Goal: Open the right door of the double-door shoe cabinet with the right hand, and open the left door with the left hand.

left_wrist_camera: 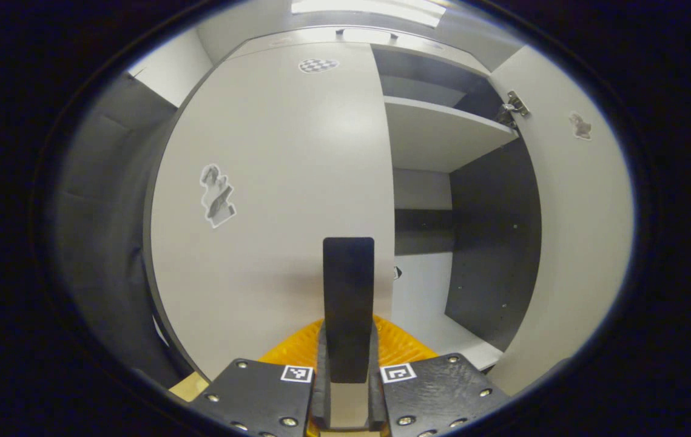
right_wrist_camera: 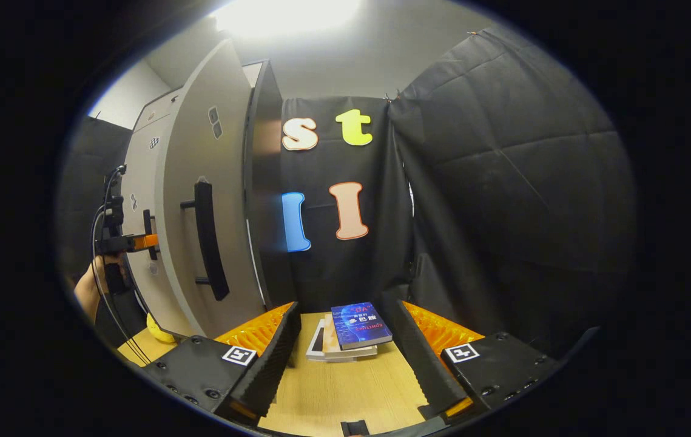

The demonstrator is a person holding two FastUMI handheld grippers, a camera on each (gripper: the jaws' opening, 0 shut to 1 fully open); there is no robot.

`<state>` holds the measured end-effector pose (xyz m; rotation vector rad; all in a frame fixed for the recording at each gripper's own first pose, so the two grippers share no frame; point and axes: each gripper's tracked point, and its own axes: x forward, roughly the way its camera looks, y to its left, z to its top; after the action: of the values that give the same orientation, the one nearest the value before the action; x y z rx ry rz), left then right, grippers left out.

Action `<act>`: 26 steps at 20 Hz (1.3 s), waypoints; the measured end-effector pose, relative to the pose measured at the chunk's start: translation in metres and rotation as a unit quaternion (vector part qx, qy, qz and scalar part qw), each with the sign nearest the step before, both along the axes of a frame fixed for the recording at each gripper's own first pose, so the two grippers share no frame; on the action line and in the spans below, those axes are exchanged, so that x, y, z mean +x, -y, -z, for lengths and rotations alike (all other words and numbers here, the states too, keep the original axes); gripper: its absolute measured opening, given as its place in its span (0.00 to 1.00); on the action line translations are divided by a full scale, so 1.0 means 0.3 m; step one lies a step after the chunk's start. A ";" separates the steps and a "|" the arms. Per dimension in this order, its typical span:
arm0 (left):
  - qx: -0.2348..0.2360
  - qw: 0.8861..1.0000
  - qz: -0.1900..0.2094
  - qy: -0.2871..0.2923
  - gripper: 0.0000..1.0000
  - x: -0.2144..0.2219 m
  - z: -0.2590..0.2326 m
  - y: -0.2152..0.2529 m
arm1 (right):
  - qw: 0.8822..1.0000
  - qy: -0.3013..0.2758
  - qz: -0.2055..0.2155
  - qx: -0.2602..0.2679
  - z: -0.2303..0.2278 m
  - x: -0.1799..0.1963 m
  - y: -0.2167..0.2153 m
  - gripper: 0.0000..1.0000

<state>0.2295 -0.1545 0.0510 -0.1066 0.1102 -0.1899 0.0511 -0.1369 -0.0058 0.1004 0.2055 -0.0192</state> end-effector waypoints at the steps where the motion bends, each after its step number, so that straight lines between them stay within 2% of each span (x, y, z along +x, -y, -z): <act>1: 0.003 1.000 -0.003 -0.004 0.26 -0.003 -0.005 0.001 | 1.000 -0.001 -0.003 -0.002 0.007 0.010 0.003 0.97; 4: 0.013 1.000 -0.009 -0.007 0.14 -0.003 -0.006 -0.004 | 1.000 -0.008 -0.023 0.002 0.035 0.035 -0.013 0.97; 6: 0.002 1.000 -0.007 -0.010 0.16 -0.021 -0.002 -0.007 | 0.999 -0.014 -0.034 0.005 0.048 0.047 -0.025 0.97; 11: 0.007 1.000 0.010 -0.013 0.14 -0.051 0.004 -0.023 | 0.999 -0.011 -0.047 0.008 0.043 0.030 -0.093 0.97; 13: 0.002 1.000 0.020 -0.012 0.17 -0.073 0.000 -0.038 | 0.999 -0.014 -0.051 0.004 0.052 0.017 -0.140 0.97; 16: -0.005 0.999 0.036 -0.008 0.14 -0.112 -0.010 -0.056 | 0.998 -0.021 -0.064 -0.001 0.061 -0.014 -0.230 0.97; 21: -0.009 0.998 0.062 -0.007 0.12 -0.161 -0.023 -0.089 | 0.998 -0.012 -0.068 -0.003 0.013 -0.061 -0.325 0.97; 26: -0.019 0.997 0.075 -0.002 0.16 -0.212 -0.039 -0.133 | 0.998 0.012 -0.063 0.002 -0.060 -0.097 -0.396 0.97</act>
<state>0.1659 -0.1145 0.0626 -0.1370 0.1183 -0.3411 0.0220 -0.0182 0.0124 0.0912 0.1885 0.1070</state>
